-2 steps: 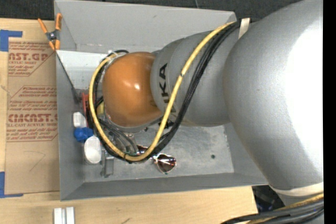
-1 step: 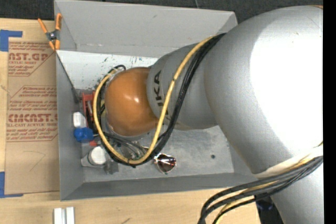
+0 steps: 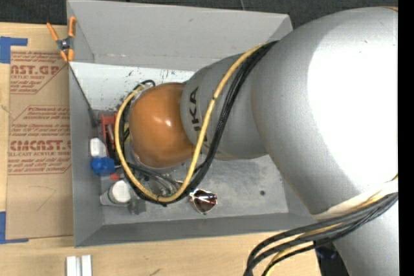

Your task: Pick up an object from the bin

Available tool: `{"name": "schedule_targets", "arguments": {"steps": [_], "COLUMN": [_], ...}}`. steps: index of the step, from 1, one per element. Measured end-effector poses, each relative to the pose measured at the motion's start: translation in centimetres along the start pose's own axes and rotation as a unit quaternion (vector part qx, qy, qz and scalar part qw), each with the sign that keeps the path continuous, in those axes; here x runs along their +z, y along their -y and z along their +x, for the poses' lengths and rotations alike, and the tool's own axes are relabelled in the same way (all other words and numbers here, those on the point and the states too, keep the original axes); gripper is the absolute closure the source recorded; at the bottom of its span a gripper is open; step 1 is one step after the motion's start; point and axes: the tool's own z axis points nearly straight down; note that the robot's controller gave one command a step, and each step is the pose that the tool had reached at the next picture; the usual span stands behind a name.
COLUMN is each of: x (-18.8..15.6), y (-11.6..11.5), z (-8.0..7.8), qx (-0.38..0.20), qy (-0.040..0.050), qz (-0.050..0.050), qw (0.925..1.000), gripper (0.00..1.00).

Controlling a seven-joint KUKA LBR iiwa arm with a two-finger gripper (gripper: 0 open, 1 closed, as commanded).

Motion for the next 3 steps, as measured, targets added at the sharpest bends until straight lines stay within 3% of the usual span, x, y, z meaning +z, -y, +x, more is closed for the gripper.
{"name": "schedule_targets", "arguments": {"steps": [1, 2, 3], "x": [-13.1, -13.0, -17.0], "y": [1.1, 1.1, 1.5], "z": [-0.4, -0.4, -0.7], "qx": [-0.011, -0.011, -0.002], "qy": [0.0012, 0.0008, -0.0014], "qz": [-0.001, -0.001, -0.001], "qw": [0.9999, 0.9999, 1.0000], "gripper": [1.00, 1.00, 1.00]}}
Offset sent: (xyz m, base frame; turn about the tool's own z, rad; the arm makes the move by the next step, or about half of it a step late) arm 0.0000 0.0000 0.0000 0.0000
